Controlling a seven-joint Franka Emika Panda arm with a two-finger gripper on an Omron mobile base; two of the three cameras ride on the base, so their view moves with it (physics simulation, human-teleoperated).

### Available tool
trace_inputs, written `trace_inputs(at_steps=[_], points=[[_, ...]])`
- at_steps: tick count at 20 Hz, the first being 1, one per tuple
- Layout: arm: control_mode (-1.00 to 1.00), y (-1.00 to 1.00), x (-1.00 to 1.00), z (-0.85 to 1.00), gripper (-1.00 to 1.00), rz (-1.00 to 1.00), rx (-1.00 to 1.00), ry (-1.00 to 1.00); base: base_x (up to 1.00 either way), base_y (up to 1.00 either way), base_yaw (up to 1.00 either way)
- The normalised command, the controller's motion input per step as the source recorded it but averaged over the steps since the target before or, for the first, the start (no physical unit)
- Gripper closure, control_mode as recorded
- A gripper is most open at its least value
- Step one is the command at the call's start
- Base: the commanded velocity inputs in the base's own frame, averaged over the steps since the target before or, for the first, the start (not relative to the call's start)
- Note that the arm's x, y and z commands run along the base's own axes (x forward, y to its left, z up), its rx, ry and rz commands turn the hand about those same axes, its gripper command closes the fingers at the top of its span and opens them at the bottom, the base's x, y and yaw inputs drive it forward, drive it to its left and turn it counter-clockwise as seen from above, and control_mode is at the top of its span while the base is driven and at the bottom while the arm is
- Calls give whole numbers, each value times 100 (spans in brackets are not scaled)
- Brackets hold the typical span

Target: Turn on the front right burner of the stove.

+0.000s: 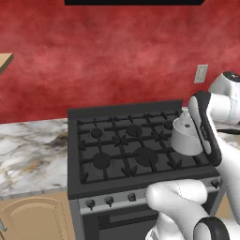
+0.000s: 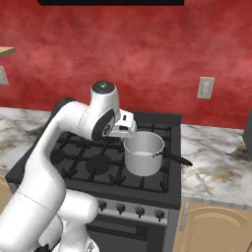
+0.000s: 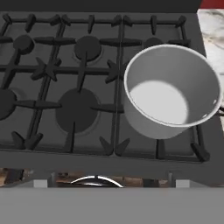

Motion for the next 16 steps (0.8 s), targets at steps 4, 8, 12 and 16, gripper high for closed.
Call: trace_inputs(at_steps=[4, 8, 12, 16], points=[[-100, -100, -84, -100, -100, 11, -9, -62, 0, 0, 0], [-100, -100, -84, -100, -100, 12, -5, -57, 0, 0, 0], [-100, -90, -83, -54, -100, 13, 3, -41, 0, 0, 0], [-100, -10, -7, 0, -100, 0, 3, -2, 0, 0, 0]])
